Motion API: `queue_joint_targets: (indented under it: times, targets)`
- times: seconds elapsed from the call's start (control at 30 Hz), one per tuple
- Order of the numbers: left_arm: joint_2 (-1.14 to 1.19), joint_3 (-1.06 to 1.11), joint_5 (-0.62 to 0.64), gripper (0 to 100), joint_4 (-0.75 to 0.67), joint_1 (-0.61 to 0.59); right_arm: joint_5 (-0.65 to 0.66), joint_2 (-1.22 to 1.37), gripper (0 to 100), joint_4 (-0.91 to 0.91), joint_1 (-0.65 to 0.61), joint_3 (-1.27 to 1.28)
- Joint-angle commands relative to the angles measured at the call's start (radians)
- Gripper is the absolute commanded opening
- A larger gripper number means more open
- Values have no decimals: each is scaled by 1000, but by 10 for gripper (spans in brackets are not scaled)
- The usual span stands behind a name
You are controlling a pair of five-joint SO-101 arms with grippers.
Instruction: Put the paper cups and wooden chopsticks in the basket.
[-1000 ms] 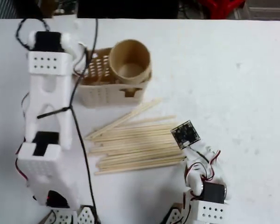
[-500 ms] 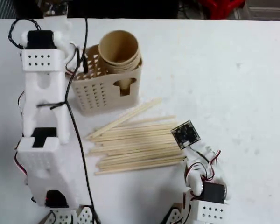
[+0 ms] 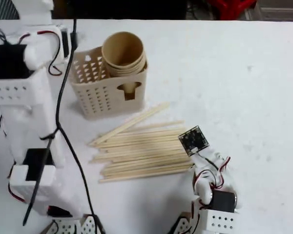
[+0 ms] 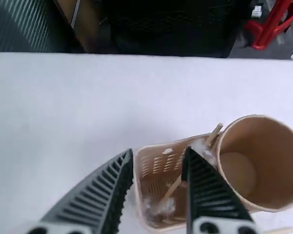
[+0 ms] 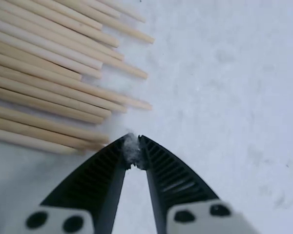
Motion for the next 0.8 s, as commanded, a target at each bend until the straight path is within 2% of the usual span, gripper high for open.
queue_joint_targets:
  times: [0.0, 0.13, 0.23, 0.47, 0.6, 0.77]
  targets:
    - [-47, -31, -14, 172, -69, 130, 11, -4, 17, 4, -8, 8]
    - [-47, 74, -15, 172, -92, 243, 11, -4, 17, 4, -5, 8]
    - [-47, 255, -15, 172, -135, 251, 11, -4, 17, 4, -4, 8]
    - [-47, 652, -15, 173, -473, 263, 11, -4, 17, 4, -7, 8]
    - [-47, 752, -26, 173, -609, 298, 11, -4, 17, 4, -7, 8]
    - [-47, 798, -124, 173, -644, 367, 11, -4, 17, 4, -7, 8]
